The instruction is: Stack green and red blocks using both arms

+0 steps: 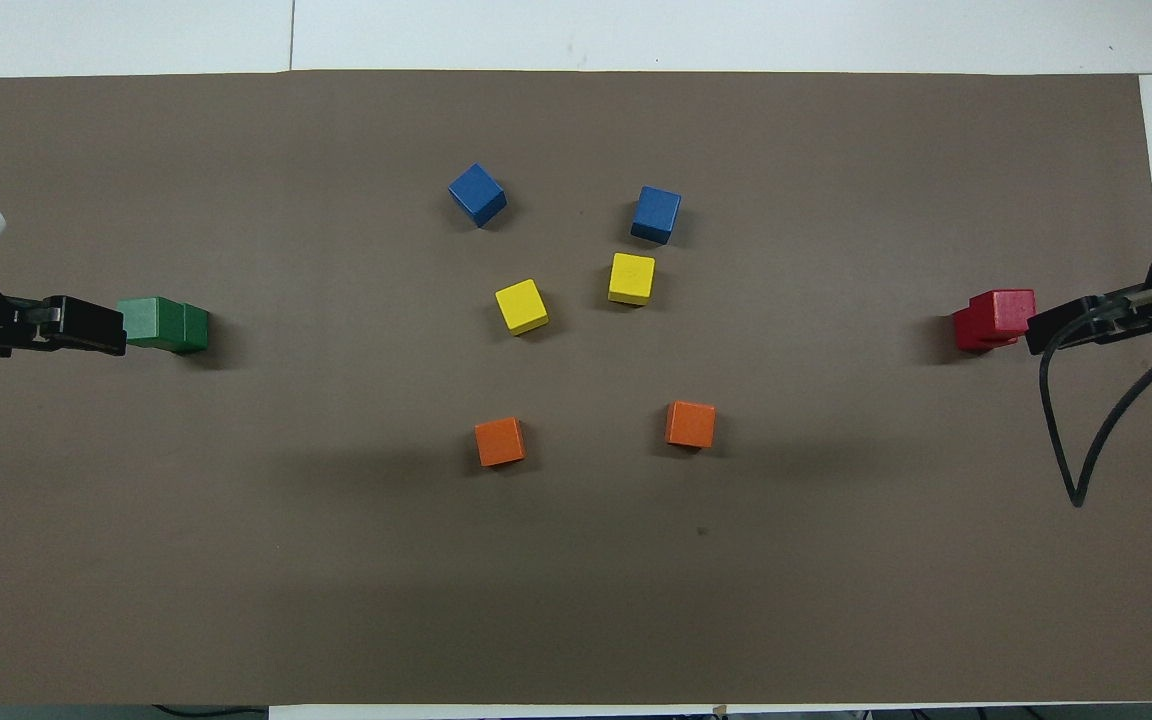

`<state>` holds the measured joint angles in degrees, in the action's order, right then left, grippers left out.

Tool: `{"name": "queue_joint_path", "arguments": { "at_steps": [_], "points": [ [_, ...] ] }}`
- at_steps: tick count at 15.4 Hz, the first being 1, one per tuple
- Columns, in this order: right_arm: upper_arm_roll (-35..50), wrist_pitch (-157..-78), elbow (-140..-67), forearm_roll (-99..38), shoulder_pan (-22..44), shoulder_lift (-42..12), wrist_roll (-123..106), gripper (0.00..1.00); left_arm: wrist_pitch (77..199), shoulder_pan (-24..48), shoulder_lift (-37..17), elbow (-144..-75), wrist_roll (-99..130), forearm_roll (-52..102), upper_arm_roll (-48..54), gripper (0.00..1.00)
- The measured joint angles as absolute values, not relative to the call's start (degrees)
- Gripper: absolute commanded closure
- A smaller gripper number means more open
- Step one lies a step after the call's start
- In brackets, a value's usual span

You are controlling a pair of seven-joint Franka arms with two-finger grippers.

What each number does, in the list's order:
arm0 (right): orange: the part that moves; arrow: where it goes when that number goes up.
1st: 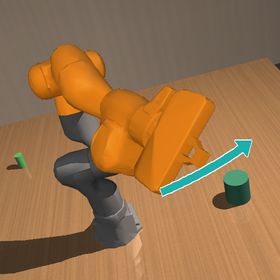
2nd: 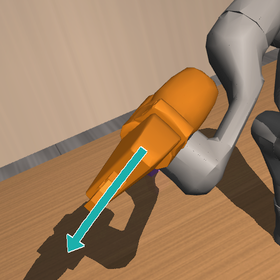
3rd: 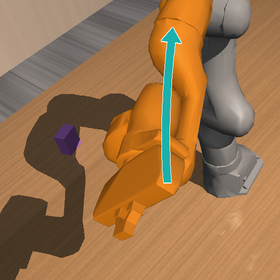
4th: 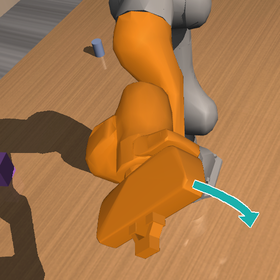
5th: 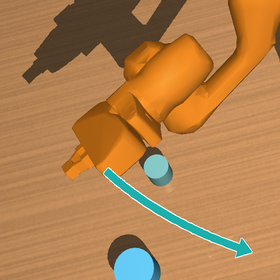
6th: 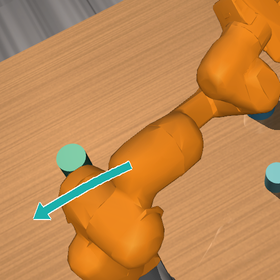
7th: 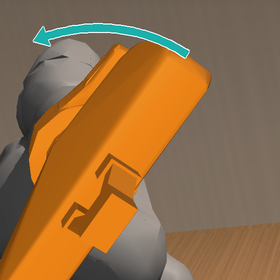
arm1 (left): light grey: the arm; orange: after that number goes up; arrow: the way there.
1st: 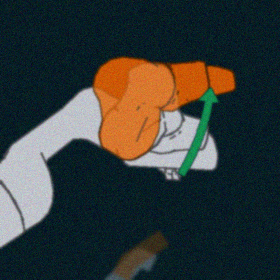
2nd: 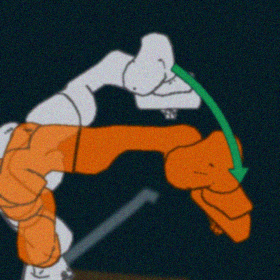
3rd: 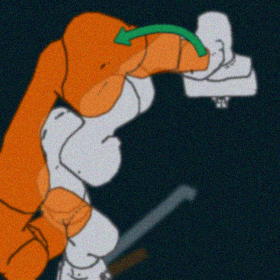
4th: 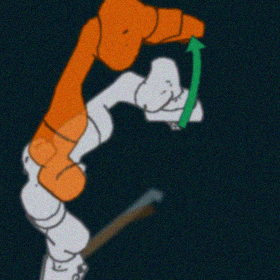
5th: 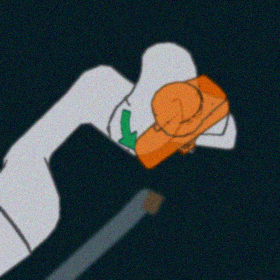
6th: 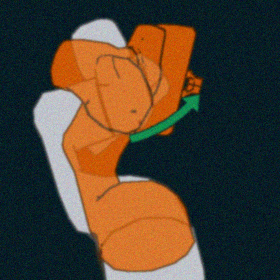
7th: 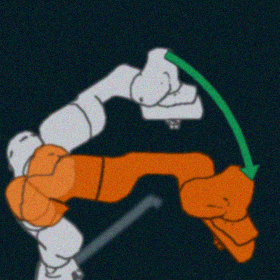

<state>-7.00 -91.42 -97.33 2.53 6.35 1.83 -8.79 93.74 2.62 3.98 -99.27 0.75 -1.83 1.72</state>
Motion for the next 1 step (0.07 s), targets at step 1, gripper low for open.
{"name": "queue_joint_path", "arguments": {
  "at_steps": [1],
  "points": [
    [-7.0, -91.4, -97.3, 2.5, 6.4, 1.8, -8.8, 0.00, 93.7, 2.6, 4.0, -99.3, 0.8, -1.8, 1.7, 0.00]
  ]
}}
